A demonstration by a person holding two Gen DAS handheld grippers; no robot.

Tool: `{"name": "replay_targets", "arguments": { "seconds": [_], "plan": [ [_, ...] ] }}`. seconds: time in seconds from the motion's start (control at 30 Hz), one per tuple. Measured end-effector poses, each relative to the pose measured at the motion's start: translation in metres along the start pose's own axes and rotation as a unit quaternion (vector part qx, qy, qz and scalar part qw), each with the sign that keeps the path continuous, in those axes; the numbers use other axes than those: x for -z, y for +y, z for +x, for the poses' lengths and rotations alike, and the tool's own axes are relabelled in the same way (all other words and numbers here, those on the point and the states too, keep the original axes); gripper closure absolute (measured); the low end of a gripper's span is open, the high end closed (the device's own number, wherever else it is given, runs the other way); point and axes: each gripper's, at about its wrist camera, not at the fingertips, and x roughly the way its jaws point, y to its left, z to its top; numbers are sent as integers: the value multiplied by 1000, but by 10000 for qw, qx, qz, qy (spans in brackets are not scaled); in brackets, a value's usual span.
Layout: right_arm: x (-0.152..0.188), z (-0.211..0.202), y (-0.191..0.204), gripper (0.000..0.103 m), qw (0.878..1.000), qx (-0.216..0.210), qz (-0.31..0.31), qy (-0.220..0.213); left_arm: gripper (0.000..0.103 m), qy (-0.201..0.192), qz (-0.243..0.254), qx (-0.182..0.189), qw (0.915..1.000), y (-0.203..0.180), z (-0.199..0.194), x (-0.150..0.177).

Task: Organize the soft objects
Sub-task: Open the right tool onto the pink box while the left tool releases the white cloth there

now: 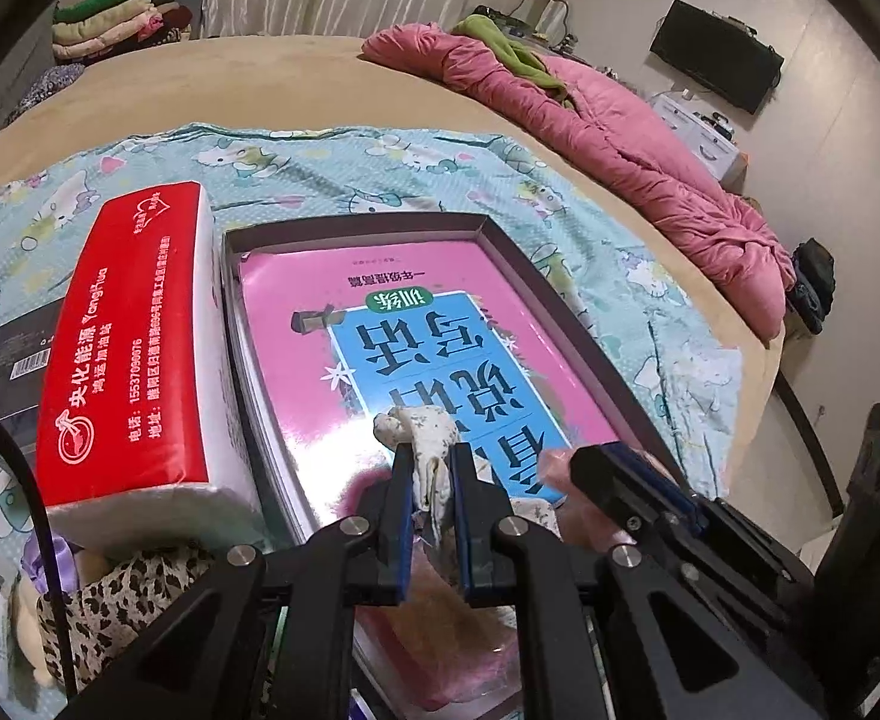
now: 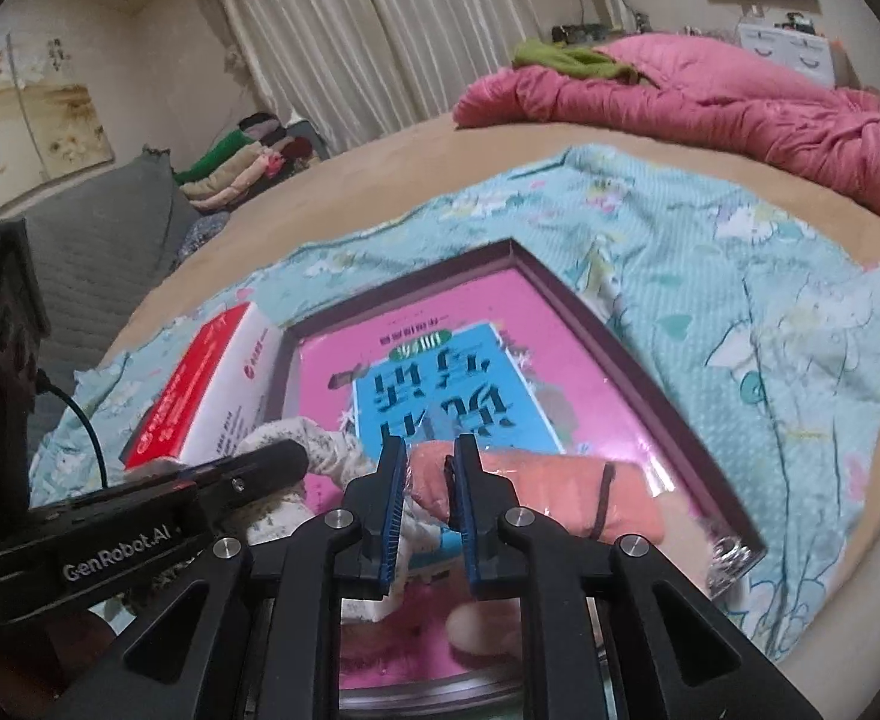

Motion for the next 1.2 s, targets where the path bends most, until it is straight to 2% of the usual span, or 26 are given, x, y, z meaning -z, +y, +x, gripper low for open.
{"name": "replay_targets", "arguments": {
  "seconds": [0.27, 0.43, 0.6, 0.7, 0.9, 1.0, 1.07, 1.13, 1.2],
  "plan": [
    [5, 13, -9, 83, 9992, -60, 259, 297, 92, 161, 12, -60, 9999, 1, 8, 3],
    [7, 13, -13, 79, 9987, -98, 374, 333, 92, 203, 4, -55, 9998, 2, 10, 4],
    [5, 2, -15, 59, 9990, -63, 420, 102, 91, 275, 6, -87, 9996, 1, 13, 4],
    [2, -6, -15, 53, 9993, 40, 373, -75, 88, 346, 10, -105, 9993, 0, 16, 5],
    [-2, -16, -16, 38, 9986, 325, 311, -279, 75, 446, 88, -157, 9988, -4, 18, 7],
    [-2, -19, -18, 34, 9981, 402, 326, -325, 68, 471, 119, -176, 9987, -4, 19, 8],
    [-2, -21, -20, 33, 9978, 454, 334, -360, 58, 475, 143, -186, 9986, -5, 19, 8],
    [-3, -23, -22, 32, 9971, 517, 368, -410, 53, 473, 156, -195, 9986, -5, 18, 8],
    [-3, -25, -24, 29, 9967, 543, 405, -440, 52, 463, 183, -245, 9985, -6, 17, 8]
  ]
}}
